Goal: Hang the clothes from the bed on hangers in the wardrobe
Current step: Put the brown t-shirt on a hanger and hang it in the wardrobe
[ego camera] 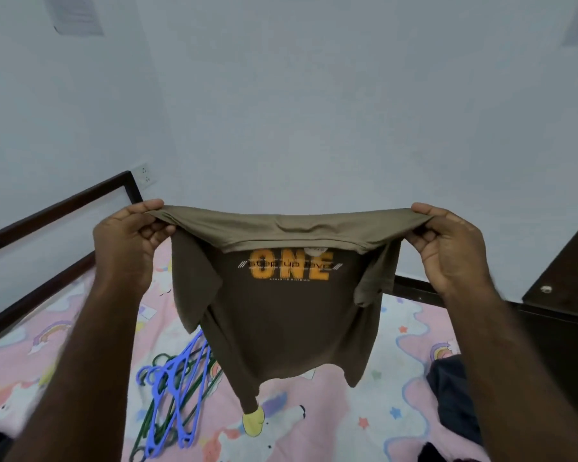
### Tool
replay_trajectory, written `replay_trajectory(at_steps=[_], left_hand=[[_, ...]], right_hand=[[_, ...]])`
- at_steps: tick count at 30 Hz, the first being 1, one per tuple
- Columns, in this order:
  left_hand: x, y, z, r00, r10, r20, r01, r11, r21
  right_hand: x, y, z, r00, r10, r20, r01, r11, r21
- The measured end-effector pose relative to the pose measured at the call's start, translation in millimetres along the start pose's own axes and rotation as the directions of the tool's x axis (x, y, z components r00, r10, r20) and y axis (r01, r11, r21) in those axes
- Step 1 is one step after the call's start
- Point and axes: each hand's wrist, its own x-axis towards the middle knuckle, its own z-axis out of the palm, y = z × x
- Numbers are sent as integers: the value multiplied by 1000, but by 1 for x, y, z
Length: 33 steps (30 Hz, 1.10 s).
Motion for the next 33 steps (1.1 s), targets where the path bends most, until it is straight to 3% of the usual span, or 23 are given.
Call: replay_trajectory(at_steps=[5,9,11,14,18,23,26,29,33], left_hand=[[-12,-46,3,999,-11,-51,13,999,35],[-45,-76,5,996,-74,-42,71,995,-72],[-60,-82,4,993,-105,-46,97,984,-148],[-87,-79,6,974,-166,-157,105,935,-338],[-125,-68,6,930,-252,-266,111,886,-451],[-131,-51,2,922,-325,-212,139,787,-601],[-124,-44,-2,927,-320,-197,127,760,-638],[-113,-41,-2,922,-310,-233,119,799,-589],[-80,-65,-9,868,-426,-254,284,848,-448]], right_hand=[[-15,26,1,997,74,-32,-75,996,-50],[-41,40,-1,991,137,-7,-137,983,-125],[-54,46,-6,988,154,-19,-155,984,-85],[-76,49,-15,983,169,-75,-166,985,40],[-112,45,-34,970,182,-164,-167,981,97],[-132,29,-42,965,174,-198,-148,979,141],[-133,21,-42,961,175,-214,-135,973,188],[-125,19,-39,957,187,-223,-143,969,199],[-98,36,-37,948,259,-187,-248,965,80]])
